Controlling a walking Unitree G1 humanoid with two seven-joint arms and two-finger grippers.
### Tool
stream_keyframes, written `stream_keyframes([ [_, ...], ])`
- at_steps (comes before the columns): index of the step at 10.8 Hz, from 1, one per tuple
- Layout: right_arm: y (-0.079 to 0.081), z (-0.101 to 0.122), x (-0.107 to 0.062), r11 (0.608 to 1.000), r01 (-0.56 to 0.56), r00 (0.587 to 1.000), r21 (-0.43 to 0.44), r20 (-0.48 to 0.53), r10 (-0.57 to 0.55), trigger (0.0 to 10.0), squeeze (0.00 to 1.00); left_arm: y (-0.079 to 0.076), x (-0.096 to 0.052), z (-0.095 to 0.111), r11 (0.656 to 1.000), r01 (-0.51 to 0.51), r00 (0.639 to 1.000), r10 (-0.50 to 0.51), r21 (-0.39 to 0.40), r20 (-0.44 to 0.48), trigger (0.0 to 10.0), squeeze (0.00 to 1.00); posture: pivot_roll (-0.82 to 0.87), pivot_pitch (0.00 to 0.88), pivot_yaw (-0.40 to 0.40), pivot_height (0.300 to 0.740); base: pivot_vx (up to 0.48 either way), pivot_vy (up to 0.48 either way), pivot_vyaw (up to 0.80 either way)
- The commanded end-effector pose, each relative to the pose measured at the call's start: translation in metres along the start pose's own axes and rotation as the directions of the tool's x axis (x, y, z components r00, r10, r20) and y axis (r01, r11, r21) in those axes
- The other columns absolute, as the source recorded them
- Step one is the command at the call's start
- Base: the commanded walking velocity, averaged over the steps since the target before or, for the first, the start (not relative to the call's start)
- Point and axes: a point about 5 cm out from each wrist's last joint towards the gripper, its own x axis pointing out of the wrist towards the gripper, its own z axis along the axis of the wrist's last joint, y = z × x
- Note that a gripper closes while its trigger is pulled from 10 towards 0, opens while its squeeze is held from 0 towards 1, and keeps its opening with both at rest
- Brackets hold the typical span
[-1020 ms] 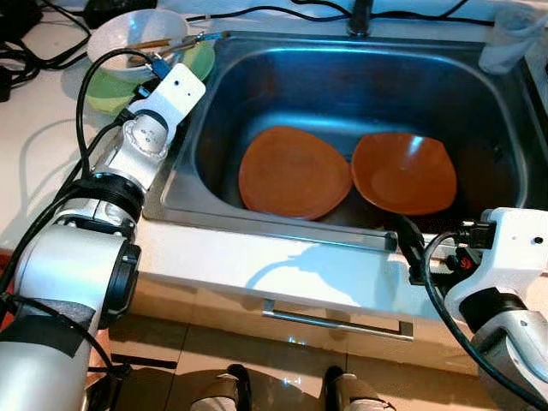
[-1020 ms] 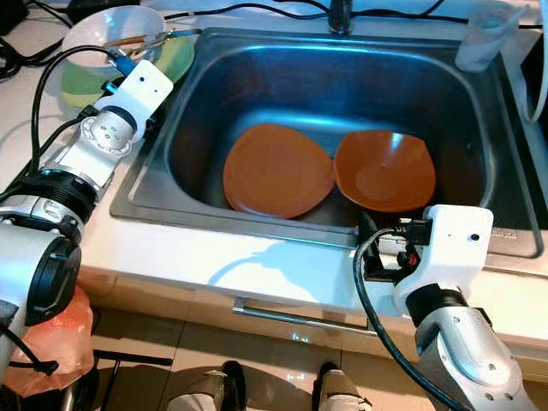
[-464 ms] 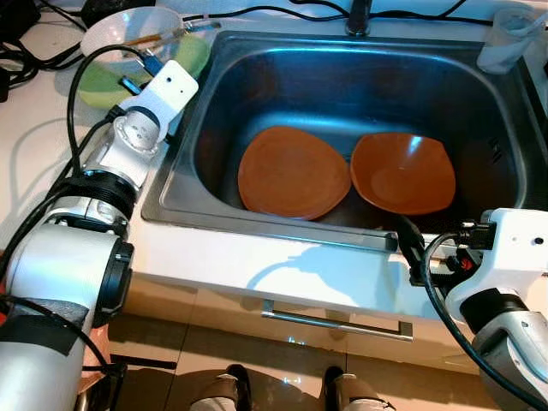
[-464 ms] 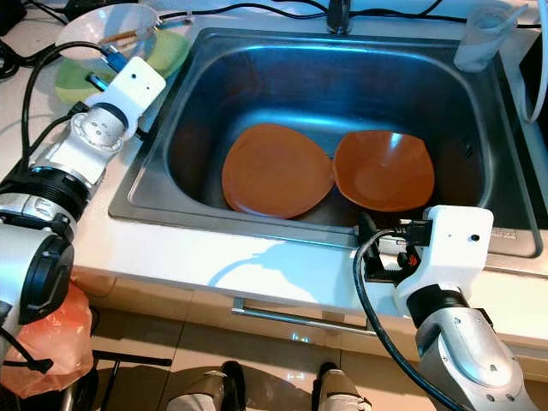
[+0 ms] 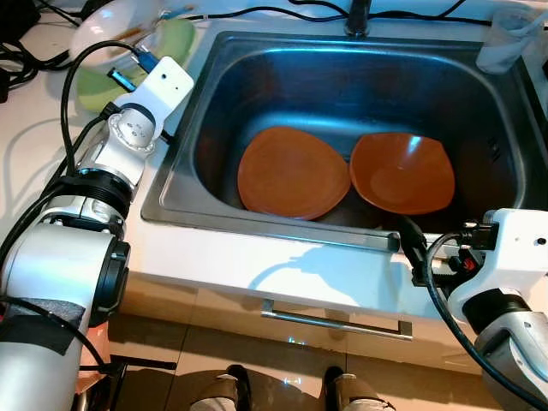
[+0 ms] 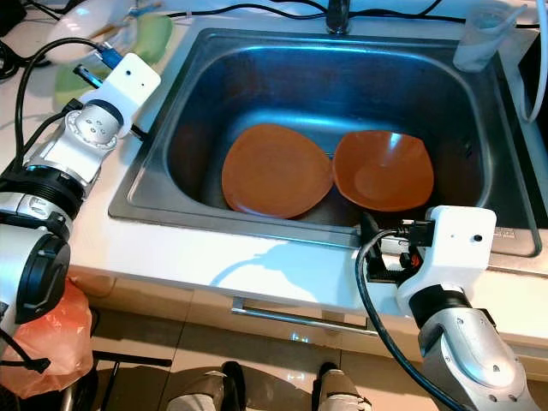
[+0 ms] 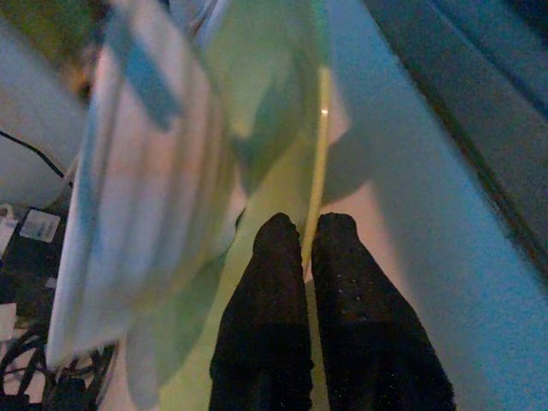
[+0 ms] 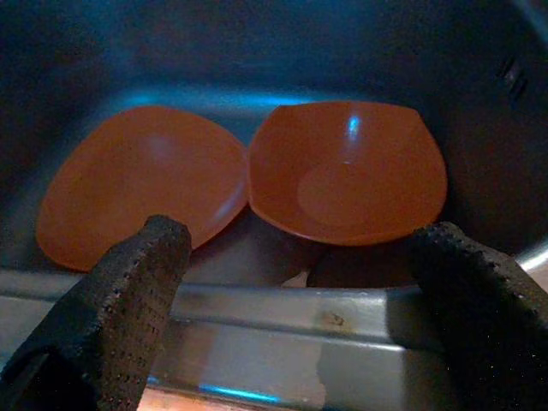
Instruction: Kitchen organization
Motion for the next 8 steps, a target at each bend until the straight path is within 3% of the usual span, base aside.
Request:
stream_keyframes([
  [1,-0.005,-0.007,-0.001,0.999,0.032,0.998,0.002,-0.047,-0.032,10.0,0.00,-0.036,-0.007,-0.038,0.992,0.130,0.982,-0.129,-0.003,-0.136,0.0,0.00,-0.27,0.275,0.063,0.740,0.000,0.000,0.00],
  [8,-0.006,-0.007,0.003,1.000,0.031,0.999,0.002,-0.045,-0.031,10.0,0.00,-0.057,-0.014,-0.057,0.974,0.225,0.961,-0.223,-0.004,-0.166,0.0,0.00,-0.26,0.268,0.064,0.740,0.000,0.000,0.00],
])
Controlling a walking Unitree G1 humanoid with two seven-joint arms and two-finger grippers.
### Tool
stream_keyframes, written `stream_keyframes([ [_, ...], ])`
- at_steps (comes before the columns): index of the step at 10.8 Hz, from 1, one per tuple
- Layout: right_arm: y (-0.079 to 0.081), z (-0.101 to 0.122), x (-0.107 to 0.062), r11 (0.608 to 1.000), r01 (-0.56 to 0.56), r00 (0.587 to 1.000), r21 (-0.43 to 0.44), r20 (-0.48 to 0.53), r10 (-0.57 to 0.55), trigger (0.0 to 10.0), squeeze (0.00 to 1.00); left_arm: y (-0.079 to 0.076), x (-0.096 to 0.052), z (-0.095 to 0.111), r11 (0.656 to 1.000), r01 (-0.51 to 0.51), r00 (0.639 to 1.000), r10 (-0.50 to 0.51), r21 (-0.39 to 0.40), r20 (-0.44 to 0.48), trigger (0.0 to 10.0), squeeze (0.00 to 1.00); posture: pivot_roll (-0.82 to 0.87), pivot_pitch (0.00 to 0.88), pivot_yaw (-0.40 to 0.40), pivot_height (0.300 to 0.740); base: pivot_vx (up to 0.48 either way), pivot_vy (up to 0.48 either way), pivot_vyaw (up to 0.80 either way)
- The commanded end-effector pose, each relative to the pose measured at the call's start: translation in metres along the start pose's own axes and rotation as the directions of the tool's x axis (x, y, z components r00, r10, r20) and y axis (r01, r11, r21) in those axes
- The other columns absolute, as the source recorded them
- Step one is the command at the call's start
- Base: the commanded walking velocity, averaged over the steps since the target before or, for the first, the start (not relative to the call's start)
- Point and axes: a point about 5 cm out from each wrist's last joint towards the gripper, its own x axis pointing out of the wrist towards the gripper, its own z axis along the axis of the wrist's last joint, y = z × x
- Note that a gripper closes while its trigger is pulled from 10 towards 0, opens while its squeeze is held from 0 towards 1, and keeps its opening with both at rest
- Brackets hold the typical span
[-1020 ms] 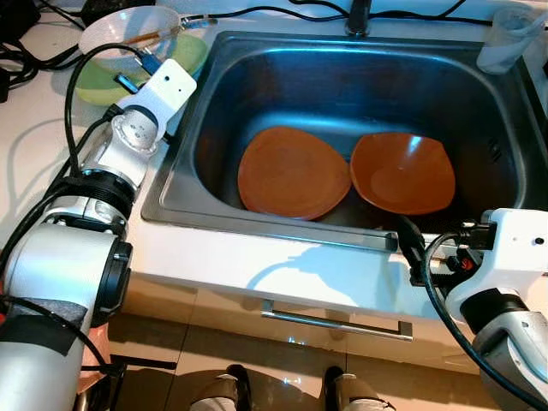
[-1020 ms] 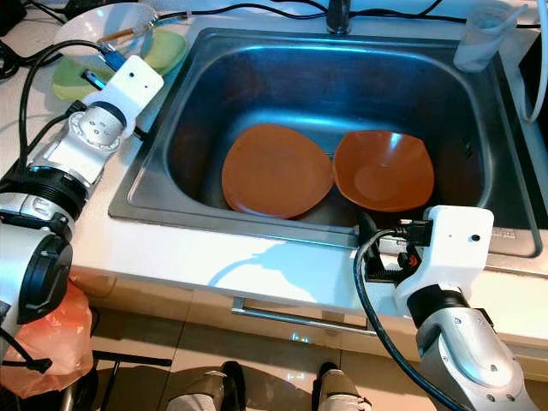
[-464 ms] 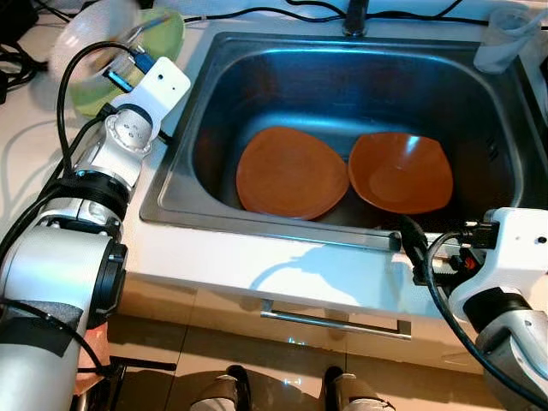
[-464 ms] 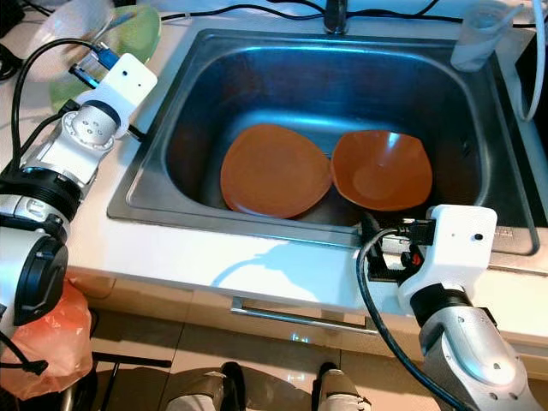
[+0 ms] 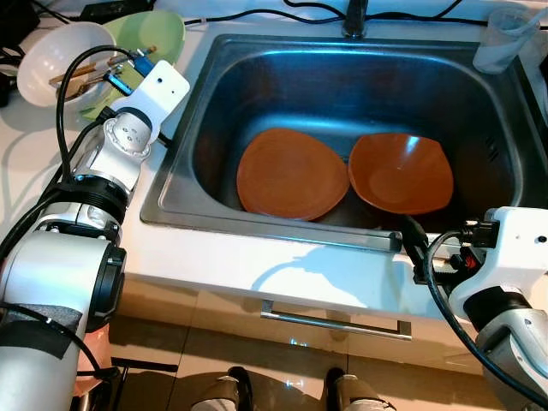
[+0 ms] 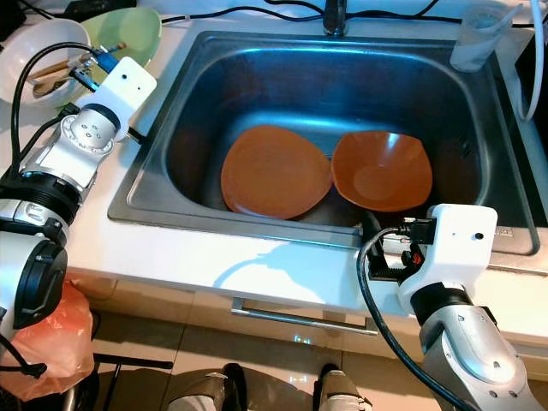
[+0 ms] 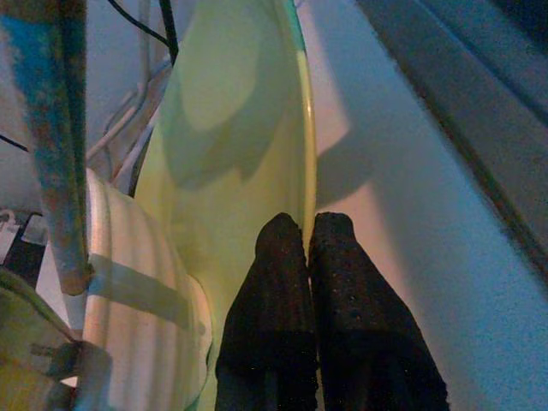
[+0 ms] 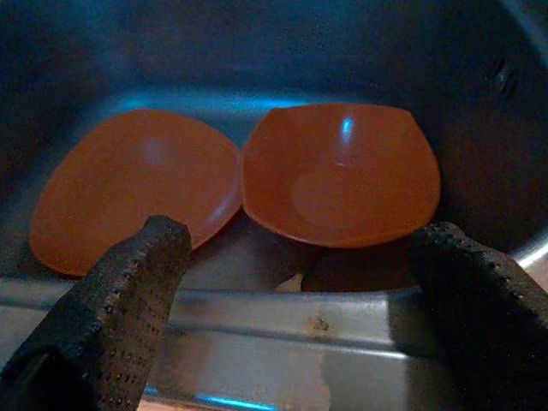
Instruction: Kitchen organization
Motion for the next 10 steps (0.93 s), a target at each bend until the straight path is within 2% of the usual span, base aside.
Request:
stream_keyframes([
  [1,-0.004,-0.007,0.001,1.000,0.025,0.999,0.006,-0.044,-0.025,10.0,0.00,-0.055,-0.012,-0.048,0.974,0.227,0.959,-0.224,-0.002,-0.173,0.0,0.00,-0.26,0.265,0.067,0.740,0.000,0.000,0.00],
  [7,-0.003,-0.008,0.005,0.999,0.028,0.999,0.015,-0.038,-0.027,10.0,0.00,-0.062,-0.018,-0.064,0.958,0.285,0.941,-0.287,-0.036,-0.181,0.0,0.00,-0.23,0.255,0.077,0.740,0.000,0.000,0.00],
  [10,-0.004,-0.010,0.006,1.000,0.026,0.999,0.018,-0.036,-0.025,10.0,0.00,-0.061,-0.022,-0.073,0.949,0.311,0.931,-0.315,-0.049,-0.182,0.0,0.00,-0.22,0.255,0.086,0.740,0.000,0.000,0.00],
])
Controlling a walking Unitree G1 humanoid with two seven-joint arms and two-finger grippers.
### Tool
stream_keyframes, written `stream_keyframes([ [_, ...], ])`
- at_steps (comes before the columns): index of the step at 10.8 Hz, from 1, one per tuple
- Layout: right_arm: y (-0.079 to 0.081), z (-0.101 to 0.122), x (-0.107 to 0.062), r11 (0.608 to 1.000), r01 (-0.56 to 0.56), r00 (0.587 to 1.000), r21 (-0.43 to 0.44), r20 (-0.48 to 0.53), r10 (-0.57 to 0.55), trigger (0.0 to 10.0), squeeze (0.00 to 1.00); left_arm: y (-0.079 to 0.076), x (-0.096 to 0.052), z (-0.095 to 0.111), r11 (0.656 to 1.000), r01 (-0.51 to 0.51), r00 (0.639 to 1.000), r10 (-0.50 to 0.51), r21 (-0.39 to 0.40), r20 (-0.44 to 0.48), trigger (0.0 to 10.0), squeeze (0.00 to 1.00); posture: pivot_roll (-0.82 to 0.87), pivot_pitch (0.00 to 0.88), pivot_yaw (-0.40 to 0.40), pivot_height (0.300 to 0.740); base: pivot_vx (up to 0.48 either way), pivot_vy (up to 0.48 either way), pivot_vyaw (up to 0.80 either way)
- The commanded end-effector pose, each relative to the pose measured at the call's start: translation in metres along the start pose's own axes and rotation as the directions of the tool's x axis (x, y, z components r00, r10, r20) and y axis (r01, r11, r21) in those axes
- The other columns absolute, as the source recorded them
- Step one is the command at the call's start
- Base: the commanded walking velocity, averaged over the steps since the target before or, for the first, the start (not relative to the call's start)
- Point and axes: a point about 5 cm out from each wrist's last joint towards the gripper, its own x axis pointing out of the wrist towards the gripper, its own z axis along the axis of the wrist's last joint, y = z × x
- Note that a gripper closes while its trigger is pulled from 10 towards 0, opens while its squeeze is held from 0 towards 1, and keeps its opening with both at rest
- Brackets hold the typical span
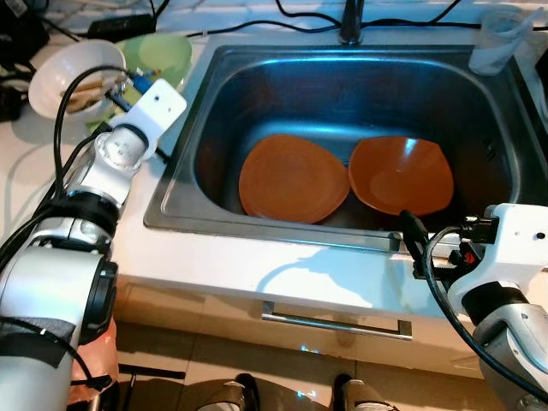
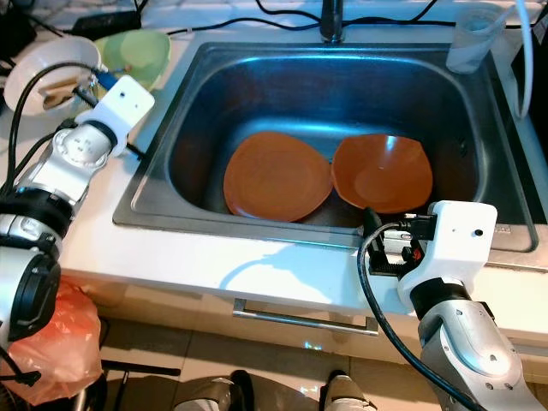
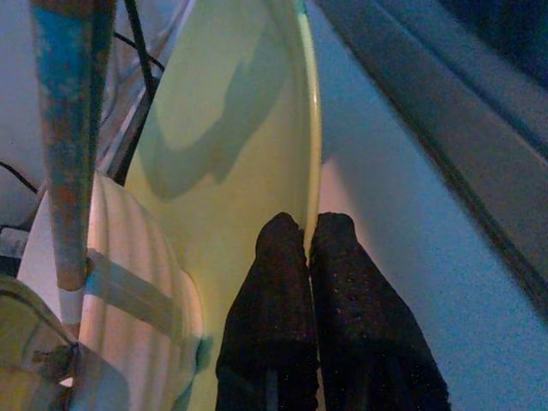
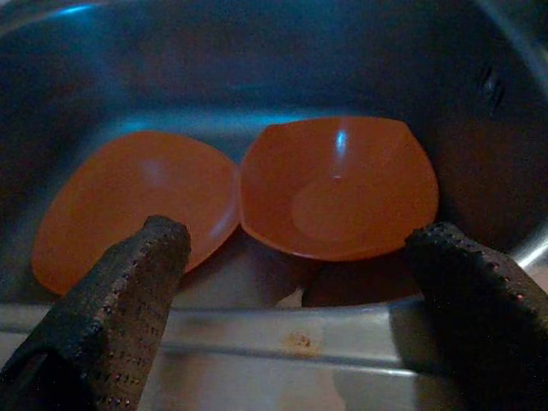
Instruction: Kitchen organization
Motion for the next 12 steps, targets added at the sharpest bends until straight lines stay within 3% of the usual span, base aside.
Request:
stream_keyframes([
  [1,-0.002,-0.009,0.001,1.000,0.018,0.998,0.011,-0.052,-0.018,10.0,0.00,-0.053,-0.012,-0.056,0.977,0.210,0.957,-0.215,-0.046,-0.194,0.0,0.00,-0.22,0.254,0.089,0.740,0.000,0.000,0.00],
  [7,-0.001,-0.013,0.003,1.000,0.020,0.999,0.017,-0.050,-0.019,10.0,0.00,-0.045,-0.019,-0.069,0.970,0.214,0.957,-0.232,-0.116,-0.175,0.0,0.00,-0.20,0.243,0.098,0.740,0.000,0.000,0.00],
  [12,0.001,-0.015,0.009,1.000,0.007,0.999,0.024,-0.042,-0.006,10.0,0.00,-0.027,-0.024,-0.074,0.971,0.233,0.959,-0.237,-0.045,-0.155,0.0,0.00,-0.17,0.231,0.107,0.740,0.000,0.000,0.00],
])
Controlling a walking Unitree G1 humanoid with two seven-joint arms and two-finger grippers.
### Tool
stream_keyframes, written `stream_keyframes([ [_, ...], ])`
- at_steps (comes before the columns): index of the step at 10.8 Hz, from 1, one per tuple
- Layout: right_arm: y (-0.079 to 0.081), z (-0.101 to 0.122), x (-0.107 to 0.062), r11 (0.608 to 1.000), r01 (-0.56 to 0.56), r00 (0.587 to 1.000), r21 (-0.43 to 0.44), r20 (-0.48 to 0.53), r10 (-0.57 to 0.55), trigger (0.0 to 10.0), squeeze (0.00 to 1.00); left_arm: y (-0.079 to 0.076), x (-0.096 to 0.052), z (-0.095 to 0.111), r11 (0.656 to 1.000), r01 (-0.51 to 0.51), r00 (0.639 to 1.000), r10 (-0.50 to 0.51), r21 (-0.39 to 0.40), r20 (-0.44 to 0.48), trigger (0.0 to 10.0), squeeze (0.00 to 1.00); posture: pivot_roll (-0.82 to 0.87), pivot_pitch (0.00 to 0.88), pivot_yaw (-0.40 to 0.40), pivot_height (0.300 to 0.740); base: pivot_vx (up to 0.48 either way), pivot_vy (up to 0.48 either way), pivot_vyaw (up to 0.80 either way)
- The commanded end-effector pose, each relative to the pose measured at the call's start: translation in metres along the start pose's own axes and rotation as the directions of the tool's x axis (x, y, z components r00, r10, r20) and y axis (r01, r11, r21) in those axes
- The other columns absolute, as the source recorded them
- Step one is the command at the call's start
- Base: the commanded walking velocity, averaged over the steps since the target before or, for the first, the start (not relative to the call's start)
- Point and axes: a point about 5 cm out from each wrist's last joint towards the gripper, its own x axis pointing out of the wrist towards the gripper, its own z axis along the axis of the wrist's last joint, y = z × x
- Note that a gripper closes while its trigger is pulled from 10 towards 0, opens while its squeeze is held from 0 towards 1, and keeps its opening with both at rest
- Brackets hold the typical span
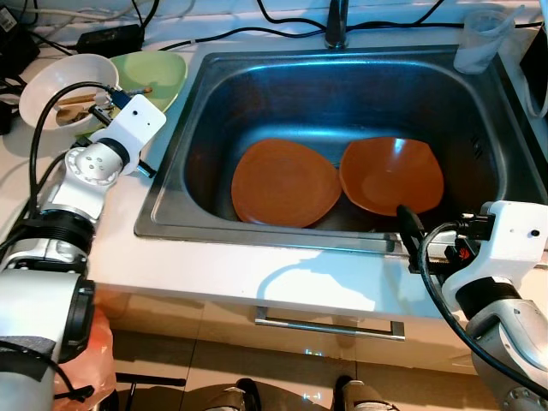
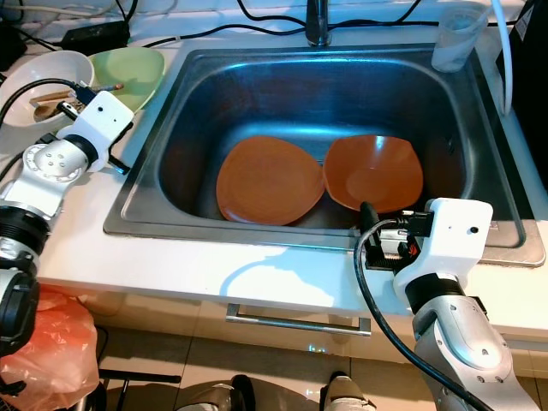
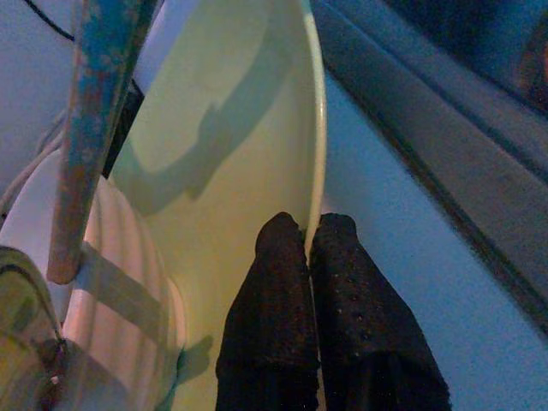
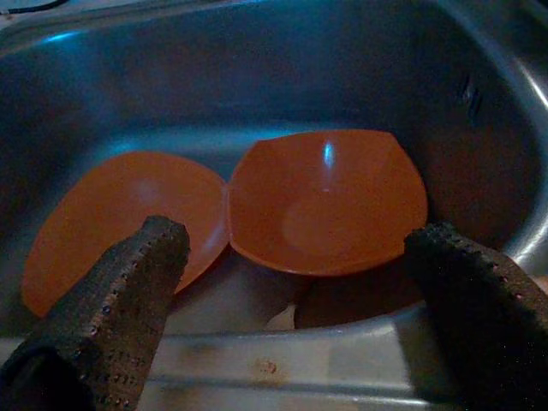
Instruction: Kitchen organization
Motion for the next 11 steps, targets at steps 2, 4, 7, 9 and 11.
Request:
stream_keyframes([
  [2,-0.001,-0.014,0.002,1.000,0.022,0.997,0.010,-0.072,-0.021,10.0,0.00,-0.036,-0.012,-0.050,0.981,0.193,0.966,-0.189,0.007,-0.175,0.0,0.00,-0.16,0.230,0.119,0.740,0.000,0.000,0.00],
  [4,-0.001,-0.015,0.003,1.000,0.022,0.997,0.014,-0.071,-0.021,10.0,0.00,-0.035,-0.017,-0.057,0.974,0.224,0.961,-0.216,0.028,-0.175,0.0,0.00,-0.15,0.227,0.126,0.740,0.000,0.000,0.00],
  [7,-0.001,-0.018,0.006,1.000,0.021,0.998,0.018,-0.065,-0.020,10.0,0.00,-0.031,-0.029,-0.069,0.965,0.260,0.953,-0.249,0.046,-0.172,0.0,0.00,-0.12,0.217,0.131,0.740,0.000,0.000,0.00],
  [9,0.001,-0.019,0.010,1.000,0.010,0.998,0.024,-0.060,-0.008,10.0,0.00,-0.028,-0.040,-0.073,0.960,0.275,0.953,-0.266,0.048,-0.145,0.0,0.00,-0.10,0.208,0.133,0.740,0.000,0.000,0.00],
  [11,0.002,-0.021,0.012,1.000,0.007,0.998,0.026,-0.058,-0.005,10.0,0.00,-0.027,-0.048,-0.070,0.957,0.286,0.952,-0.278,0.045,-0.124,0.0,0.00,-0.09,0.202,0.137,0.740,0.000,0.000,0.00],
])
